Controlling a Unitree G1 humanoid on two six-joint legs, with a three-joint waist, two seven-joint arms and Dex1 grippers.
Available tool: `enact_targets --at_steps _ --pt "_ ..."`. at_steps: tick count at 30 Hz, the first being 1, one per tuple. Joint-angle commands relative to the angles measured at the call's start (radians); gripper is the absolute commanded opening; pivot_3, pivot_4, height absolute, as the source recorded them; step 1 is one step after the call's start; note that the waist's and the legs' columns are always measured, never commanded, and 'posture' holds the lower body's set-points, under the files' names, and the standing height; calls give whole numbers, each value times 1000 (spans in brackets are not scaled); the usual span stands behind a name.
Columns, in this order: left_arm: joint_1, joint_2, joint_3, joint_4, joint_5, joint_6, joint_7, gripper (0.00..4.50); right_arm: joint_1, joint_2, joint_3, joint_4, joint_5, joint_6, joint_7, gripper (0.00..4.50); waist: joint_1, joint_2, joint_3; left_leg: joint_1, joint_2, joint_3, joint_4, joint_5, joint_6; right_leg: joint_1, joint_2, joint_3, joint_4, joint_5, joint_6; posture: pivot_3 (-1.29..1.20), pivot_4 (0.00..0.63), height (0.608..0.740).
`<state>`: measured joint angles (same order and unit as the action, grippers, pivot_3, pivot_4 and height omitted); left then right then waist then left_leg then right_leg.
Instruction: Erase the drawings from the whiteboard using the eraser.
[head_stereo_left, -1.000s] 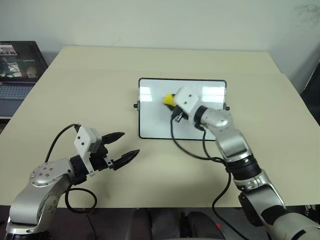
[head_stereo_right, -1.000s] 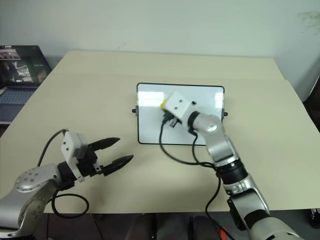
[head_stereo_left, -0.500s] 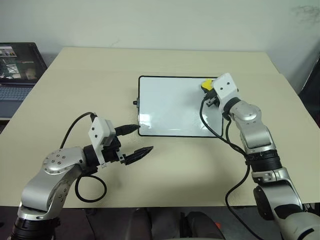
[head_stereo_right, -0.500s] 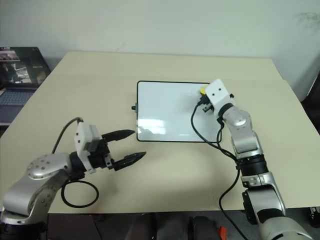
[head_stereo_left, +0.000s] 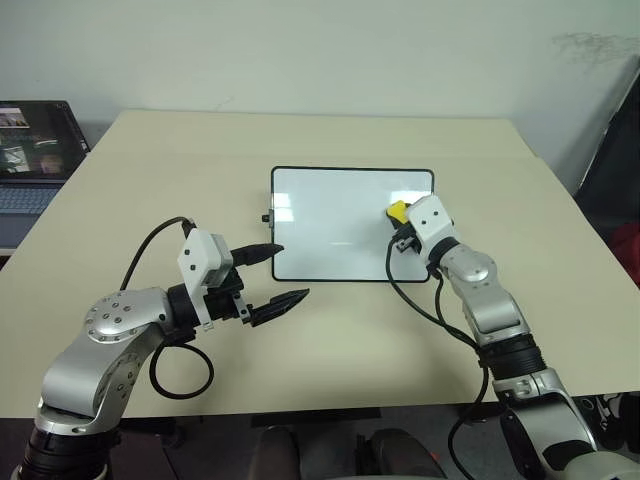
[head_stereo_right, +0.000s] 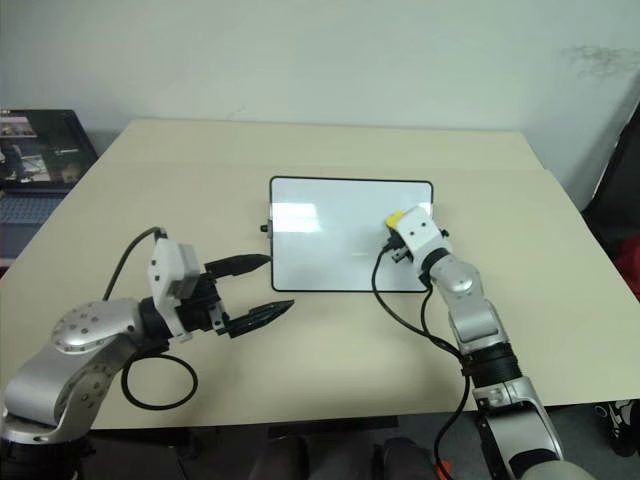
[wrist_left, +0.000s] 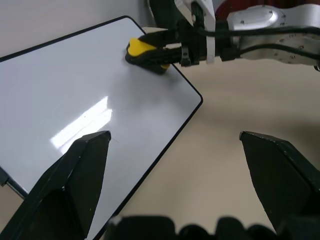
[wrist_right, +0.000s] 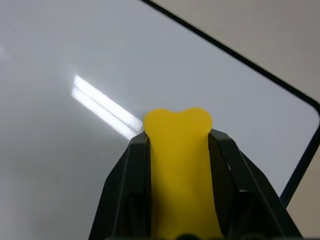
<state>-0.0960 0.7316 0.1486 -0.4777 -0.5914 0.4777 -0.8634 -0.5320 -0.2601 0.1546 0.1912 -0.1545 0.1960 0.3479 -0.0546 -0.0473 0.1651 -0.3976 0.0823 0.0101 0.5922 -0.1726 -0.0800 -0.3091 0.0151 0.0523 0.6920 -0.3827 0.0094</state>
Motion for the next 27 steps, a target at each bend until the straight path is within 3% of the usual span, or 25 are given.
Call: enact_targets --at_steps 1,7,9,14,19,23,27 --pt "-17 5 18 -30 -19 -3 -2 4500 56 1 65 46 -22 100 52 1176 -3 0 0 0 0 0 0 0 0 0 0 1 0 0 0 0 150 740" --pt "-23 -3 8 -25 -18 -3 2 4500 58 17 48 -191 34 194 84 1175 -3 0 2 -1 1 2 0 0 1 -4 0 5 0 1 1 0 150 740" --pt "-24 -6 5 -24 -17 -5 1 4500 53 26 9 -313 73 236 81 1175 0 6 6 -5 1 3 -1 0 1 -8 -1 6 0 1 1 0 150 740" --pt "-43 -26 -17 -20 -2 -20 5 4500 69 -13 -123 -549 135 368 65 1175 23 10 9 -37 -3 5 0 1 0 -34 2 6 4 5 -1 0 150 740" --pt "-54 -43 -38 -19 5 -30 7 4500 144 -71 -238 -666 161 466 39 1175 30 9 8 -38 -3 12 -4 -1 -6 -30 2 6 -11 4 0 0 150 740" --pt "-82 -43 -86 -9 25 -56 -34 4500 284 -92 -454 -755 189 597 -9 1175 33 9 8 -37 -4 17 -3 -3 -4 -30 1 10 -12 4 1 0 150 740" --pt "-103 -40 -115 4 35 -85 -82 4500 371 -100 -516 -810 198 671 -39 1175 25 10 9 -36 -3 18 -2 -3 -4 -29 2 11 -10 4 1 0 150 740"
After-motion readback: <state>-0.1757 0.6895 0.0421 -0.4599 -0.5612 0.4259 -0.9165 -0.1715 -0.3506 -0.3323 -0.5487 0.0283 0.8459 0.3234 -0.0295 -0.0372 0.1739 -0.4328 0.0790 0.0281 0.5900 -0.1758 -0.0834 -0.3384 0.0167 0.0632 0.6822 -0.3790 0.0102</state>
